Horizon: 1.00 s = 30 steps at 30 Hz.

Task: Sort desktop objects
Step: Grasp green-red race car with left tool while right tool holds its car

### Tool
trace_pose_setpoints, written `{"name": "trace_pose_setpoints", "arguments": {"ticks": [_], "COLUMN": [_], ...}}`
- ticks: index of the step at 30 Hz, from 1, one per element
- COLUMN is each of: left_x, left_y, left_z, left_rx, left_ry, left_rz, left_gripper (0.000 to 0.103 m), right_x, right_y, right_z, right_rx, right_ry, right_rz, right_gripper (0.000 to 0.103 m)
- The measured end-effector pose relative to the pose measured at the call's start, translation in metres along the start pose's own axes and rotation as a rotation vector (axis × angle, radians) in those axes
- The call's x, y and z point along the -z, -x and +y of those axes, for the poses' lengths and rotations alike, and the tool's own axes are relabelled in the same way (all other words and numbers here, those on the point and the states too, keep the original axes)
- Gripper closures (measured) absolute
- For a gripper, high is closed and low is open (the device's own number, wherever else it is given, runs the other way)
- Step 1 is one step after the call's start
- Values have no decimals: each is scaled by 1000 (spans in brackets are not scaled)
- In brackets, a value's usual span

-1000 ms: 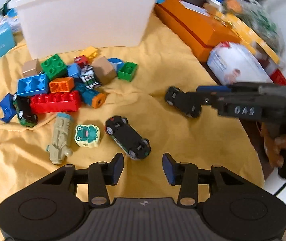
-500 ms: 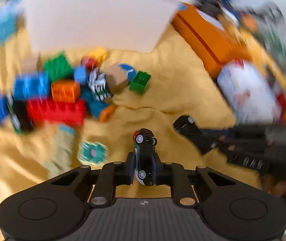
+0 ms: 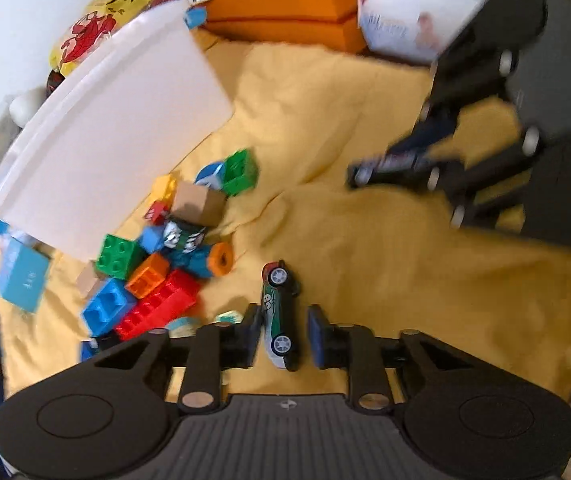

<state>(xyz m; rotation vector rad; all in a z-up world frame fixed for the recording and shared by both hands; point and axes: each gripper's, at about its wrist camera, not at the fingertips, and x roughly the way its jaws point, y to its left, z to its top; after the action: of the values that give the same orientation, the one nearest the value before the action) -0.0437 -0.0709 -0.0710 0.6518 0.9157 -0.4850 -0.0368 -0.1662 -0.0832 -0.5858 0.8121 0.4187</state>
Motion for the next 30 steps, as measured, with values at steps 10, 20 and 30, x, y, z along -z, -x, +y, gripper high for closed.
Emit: {"name": "trace_pose_setpoints", "arguments": {"ticks": [10,20,30], "left_x": [15,16,23], "left_y": [12,6,-16], "left_z": [-10,24,27], "left_rx": [221,174,215], "left_ry": [141,282,281], "left_rz": [-66,-90,-61], "left_gripper": [62,53,70], "right_x": [6,4,10], "right_y": [21,23,-2], "right_z": [-11,-25,-21], "right_rx": [-182,-187,-210], "right_ry": [-145,-285,-311], "right_rz": [-55,-68,-8], "right_gripper": [74,57,70]}}
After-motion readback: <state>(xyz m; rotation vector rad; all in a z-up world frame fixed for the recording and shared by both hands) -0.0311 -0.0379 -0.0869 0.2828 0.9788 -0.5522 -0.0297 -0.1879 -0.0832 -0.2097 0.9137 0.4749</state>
